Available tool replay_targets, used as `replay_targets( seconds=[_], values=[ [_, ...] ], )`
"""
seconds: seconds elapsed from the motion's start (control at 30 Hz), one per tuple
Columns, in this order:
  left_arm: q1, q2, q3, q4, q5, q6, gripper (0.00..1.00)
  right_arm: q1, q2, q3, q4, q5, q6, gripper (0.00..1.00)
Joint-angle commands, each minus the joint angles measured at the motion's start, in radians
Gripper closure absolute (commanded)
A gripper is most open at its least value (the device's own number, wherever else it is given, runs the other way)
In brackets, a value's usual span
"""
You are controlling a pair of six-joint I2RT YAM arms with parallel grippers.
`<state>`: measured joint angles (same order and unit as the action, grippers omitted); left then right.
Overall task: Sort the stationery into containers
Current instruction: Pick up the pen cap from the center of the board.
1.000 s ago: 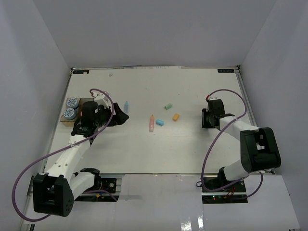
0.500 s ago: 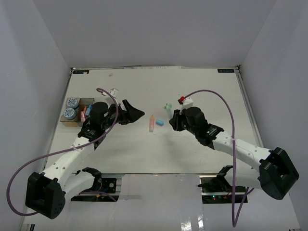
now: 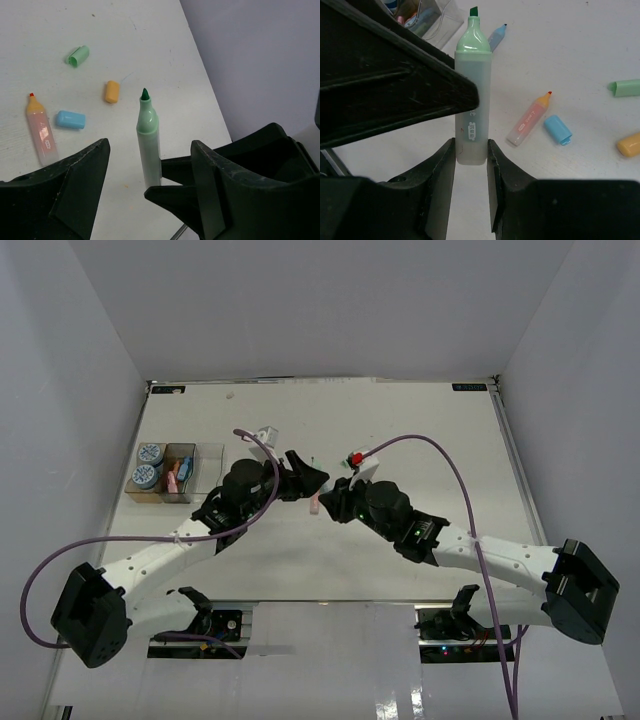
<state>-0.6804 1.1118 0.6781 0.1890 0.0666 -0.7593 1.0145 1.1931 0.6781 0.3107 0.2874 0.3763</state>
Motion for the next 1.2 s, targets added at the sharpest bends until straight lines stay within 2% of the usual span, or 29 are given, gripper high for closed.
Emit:
replay_targets(
  seconds=[0.0, 0.13, 0.67, 0.77, 0.8, 0.93, 1.0, 1.03, 1.13, 1.17],
  values=[
    [-0.037, 0.016, 0.044, 0.035, -0.123, -0.002, 0.25, 0.019, -0.001, 0.037, 0.087, 0.055, 0.024, 0.83],
    [-0.054, 0.036, 0.048, 0.040, -0.140, -0.005, 0.33, 0.026, -0.012, 0.032, 0.091, 0.076, 0.026, 0.83],
    [-0.107, 0.092, 0.037, 0.098, -0.152, -0.005, 0.46, 0.033, -0.023, 0.029, 0.123, 0.084, 0.039, 0.81],
    [-0.108, 0.097, 0.035, 0.109, -0.154, 0.000, 0.51, 0.035, -0.026, 0.026, 0.126, 0.079, 0.042, 0.81],
    [-0.107, 0.097, 0.034, 0.112, -0.154, 0.000, 0.53, 0.035, -0.024, 0.026, 0.126, 0.078, 0.042, 0.81],
    [-0.107, 0.092, 0.034, 0.116, -0.152, 0.009, 0.76, 0.036, -0.026, 0.018, 0.125, 0.078, 0.046, 0.79],
    [-0.107, 0.092, 0.028, 0.119, -0.149, 0.014, 0.80, 0.035, -0.027, 0.014, 0.123, 0.084, 0.046, 0.78],
    [-0.108, 0.092, 0.025, 0.119, -0.149, 0.024, 0.82, 0.035, -0.030, 0.011, 0.116, 0.087, 0.047, 0.76],
    [-0.108, 0.088, 0.028, 0.099, -0.157, 0.055, 0.88, 0.035, -0.043, -0.003, 0.099, 0.104, 0.047, 0.60],
    [-0.105, 0.085, 0.026, 0.096, -0.162, 0.066, 0.90, 0.035, -0.047, -0.006, 0.091, 0.104, 0.046, 0.48]
  ],
)
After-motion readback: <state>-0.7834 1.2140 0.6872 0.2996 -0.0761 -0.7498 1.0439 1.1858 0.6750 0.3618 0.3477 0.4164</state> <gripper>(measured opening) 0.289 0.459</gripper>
